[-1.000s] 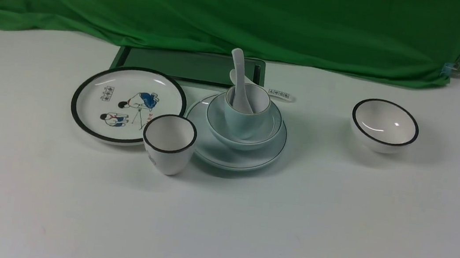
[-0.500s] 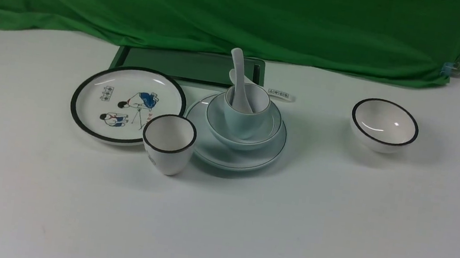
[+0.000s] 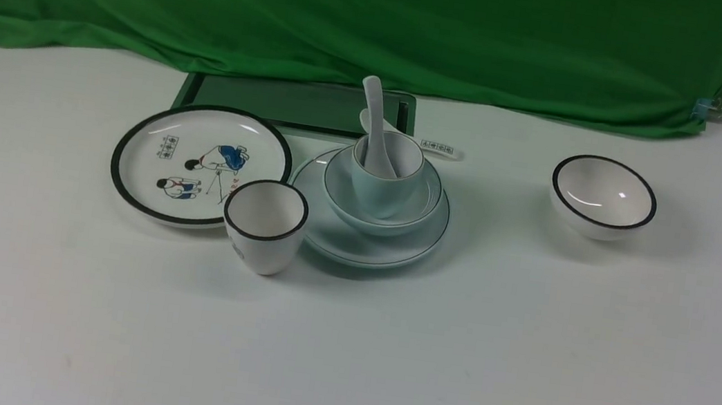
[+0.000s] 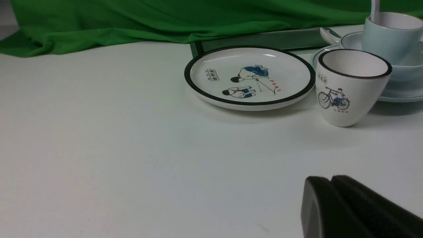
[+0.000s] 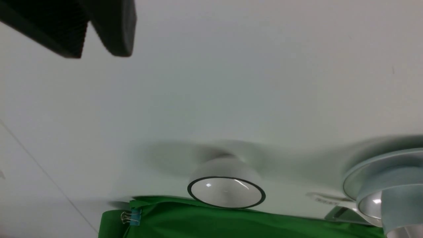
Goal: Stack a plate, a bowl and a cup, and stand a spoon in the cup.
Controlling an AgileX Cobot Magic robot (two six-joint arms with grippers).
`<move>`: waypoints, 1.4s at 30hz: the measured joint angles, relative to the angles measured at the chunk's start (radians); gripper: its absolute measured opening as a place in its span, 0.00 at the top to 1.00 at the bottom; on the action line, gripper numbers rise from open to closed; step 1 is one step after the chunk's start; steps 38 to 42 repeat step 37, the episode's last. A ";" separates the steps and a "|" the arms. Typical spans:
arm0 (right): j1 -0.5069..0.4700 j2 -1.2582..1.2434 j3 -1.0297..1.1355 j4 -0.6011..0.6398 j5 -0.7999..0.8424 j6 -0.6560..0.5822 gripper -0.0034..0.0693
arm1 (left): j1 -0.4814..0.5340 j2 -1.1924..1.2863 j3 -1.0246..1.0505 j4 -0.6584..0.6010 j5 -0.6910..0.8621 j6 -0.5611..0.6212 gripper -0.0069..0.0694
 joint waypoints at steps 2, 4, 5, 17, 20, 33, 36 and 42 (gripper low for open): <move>0.000 0.000 0.000 0.000 0.000 0.000 0.69 | 0.000 0.000 0.000 0.004 0.000 0.002 0.95; 0.000 0.000 0.000 0.000 0.000 0.000 0.68 | 0.001 0.000 0.000 0.014 0.000 0.004 0.95; 0.000 0.000 0.000 0.000 0.000 0.000 0.68 | 0.002 0.000 0.000 0.019 0.000 0.004 0.95; 0.000 0.000 0.000 0.000 0.000 0.000 0.65 | 0.005 0.000 0.000 0.031 -0.001 0.004 0.95; 0.000 0.000 0.000 0.000 0.000 0.000 0.63 | 0.005 0.000 0.000 0.031 -0.001 0.004 0.95; 0.000 0.000 0.000 0.000 0.000 0.000 0.63 | 0.005 0.000 0.000 0.031 -0.001 0.004 0.95; 0.000 0.000 0.000 0.000 0.000 0.000 0.62 | 0.005 0.000 0.000 0.031 -0.001 0.004 0.95; 0.000 0.000 0.000 0.000 0.000 0.000 0.62 | 0.005 0.000 0.000 0.031 -0.001 0.004 0.95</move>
